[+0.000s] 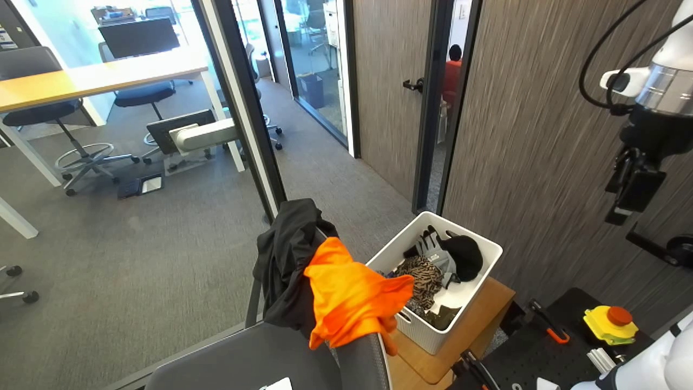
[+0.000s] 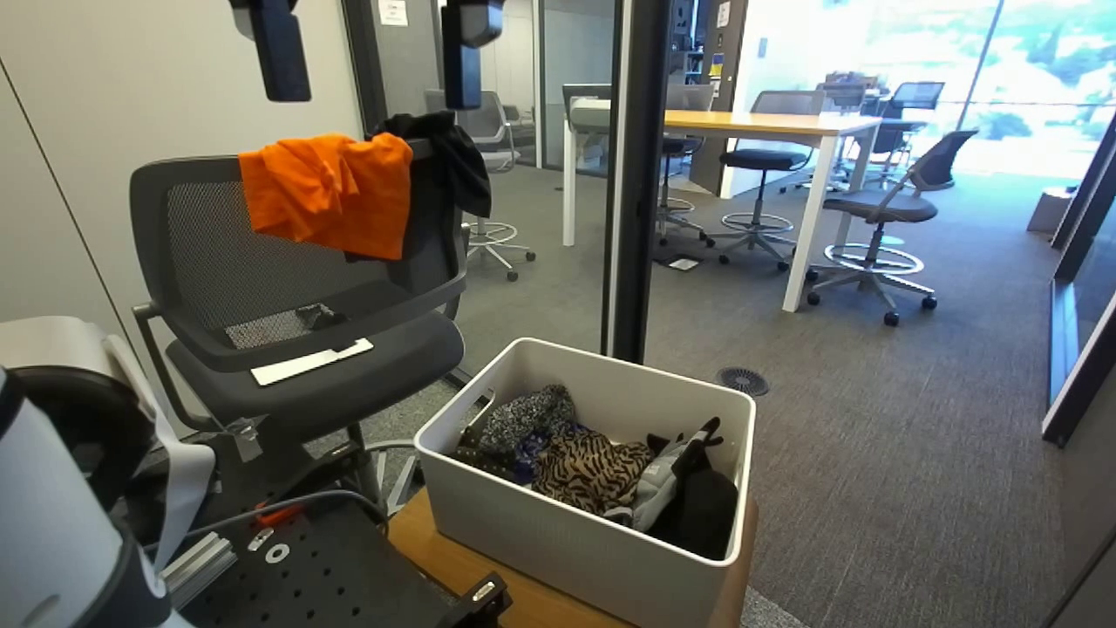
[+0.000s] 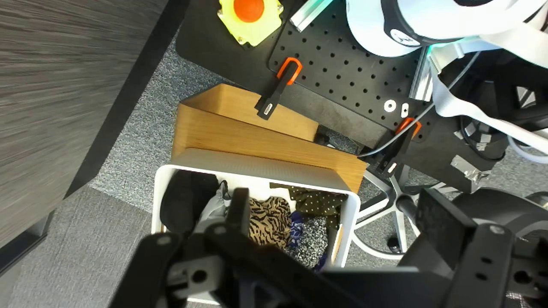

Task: Place one item of black clothing from the white box onto the backrest of the grey chair

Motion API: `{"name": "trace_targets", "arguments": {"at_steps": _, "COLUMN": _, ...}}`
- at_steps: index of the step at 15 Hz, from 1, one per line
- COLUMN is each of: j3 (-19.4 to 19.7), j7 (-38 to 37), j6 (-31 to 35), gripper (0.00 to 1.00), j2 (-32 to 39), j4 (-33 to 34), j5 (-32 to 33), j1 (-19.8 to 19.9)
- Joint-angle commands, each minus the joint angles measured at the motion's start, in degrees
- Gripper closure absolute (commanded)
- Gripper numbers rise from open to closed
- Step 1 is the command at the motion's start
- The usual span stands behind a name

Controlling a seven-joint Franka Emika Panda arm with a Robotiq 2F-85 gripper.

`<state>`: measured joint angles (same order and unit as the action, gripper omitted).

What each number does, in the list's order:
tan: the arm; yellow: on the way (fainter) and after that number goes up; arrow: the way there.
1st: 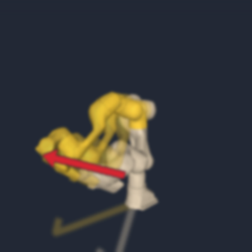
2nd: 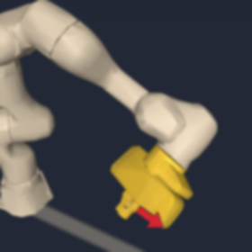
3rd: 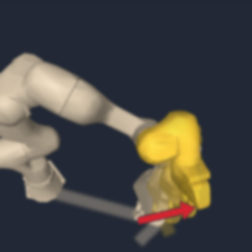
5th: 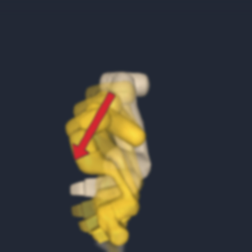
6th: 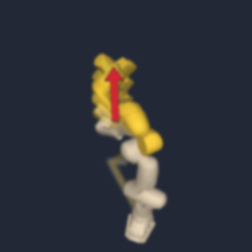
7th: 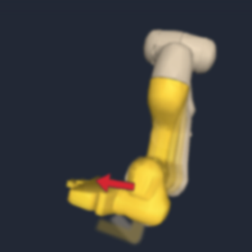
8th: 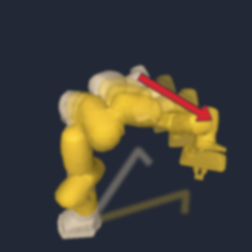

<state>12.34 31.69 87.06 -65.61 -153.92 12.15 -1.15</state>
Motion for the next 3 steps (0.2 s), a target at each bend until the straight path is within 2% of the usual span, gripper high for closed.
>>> {"name": "trace_targets", "arguments": {"at_steps": 1, "j3": 0.9, "j7": -1.1, "j6": -0.3, "gripper": 0.00, "j2": -0.2, "j4": 0.2, "j5": 0.8, "j1": -1.5}}
{"name": "trace_targets", "arguments": {"at_steps": 3, "j3": 0.9, "j7": -1.1, "j6": -0.3, "gripper": 0.00, "j2": -0.2, "j4": 0.1, "j5": 0.8, "j1": -1.5}}
